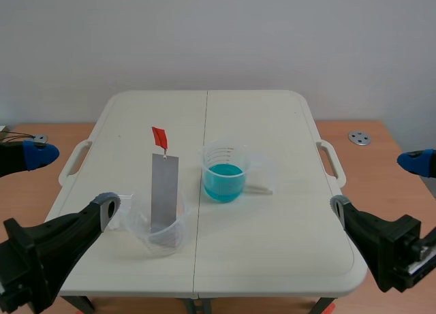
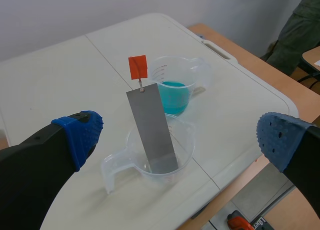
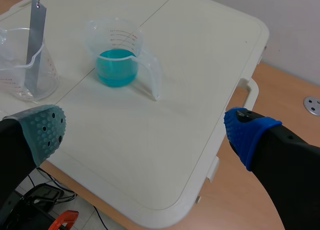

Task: Hold the metal plate by the orange handle, dip it into the blue solution, take it out and point at it, then put the plate back in the beaker on the left.
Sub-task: 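Lift the metal plate out of the left beaker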

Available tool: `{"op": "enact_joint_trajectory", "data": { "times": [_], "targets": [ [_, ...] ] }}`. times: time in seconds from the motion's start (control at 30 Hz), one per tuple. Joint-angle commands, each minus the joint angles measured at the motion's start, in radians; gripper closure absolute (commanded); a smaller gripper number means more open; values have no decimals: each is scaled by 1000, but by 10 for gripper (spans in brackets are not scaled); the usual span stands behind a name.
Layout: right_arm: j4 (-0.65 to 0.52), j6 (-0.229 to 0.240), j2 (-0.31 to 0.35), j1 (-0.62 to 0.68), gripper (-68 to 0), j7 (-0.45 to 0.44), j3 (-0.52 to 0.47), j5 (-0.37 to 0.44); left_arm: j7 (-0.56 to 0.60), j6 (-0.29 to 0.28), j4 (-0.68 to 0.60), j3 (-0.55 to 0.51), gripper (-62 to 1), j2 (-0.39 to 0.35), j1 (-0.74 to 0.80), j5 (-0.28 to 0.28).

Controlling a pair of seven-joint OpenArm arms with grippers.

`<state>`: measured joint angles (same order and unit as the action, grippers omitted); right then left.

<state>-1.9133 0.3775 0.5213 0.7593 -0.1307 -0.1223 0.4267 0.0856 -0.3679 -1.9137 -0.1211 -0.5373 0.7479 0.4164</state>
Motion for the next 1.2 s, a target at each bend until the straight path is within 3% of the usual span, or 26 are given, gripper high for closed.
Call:
{"op": "enact_joint_trajectory", "data": {
  "times": [0.0, 0.97, 1.03, 1.13, 1.17],
  "targets": [
    [-16, -3, -1, -11, -663, -15, -1, 3, 18, 2, -10, -2, -623, 5, -3, 7],
    [-16, 15, 0, -48, -663, -53, 5, -1, 18, 6, -10, -3, -623, 5, -3, 6],
    [-16, 16, -1, -59, -663, -52, 12, -1, 18, 6, -10, -3, -467, 5, -3, 6],
    [-14, 15, 0, -85, -663, -52, 37, -8, 16, 6, -10, -3, -121, 5, -3, 6],
    [-14, 15, 0, -95, -663, -51, 47, -8, 9, 6, -10, -3, -42, 5, -3, 6]
  ]
}}
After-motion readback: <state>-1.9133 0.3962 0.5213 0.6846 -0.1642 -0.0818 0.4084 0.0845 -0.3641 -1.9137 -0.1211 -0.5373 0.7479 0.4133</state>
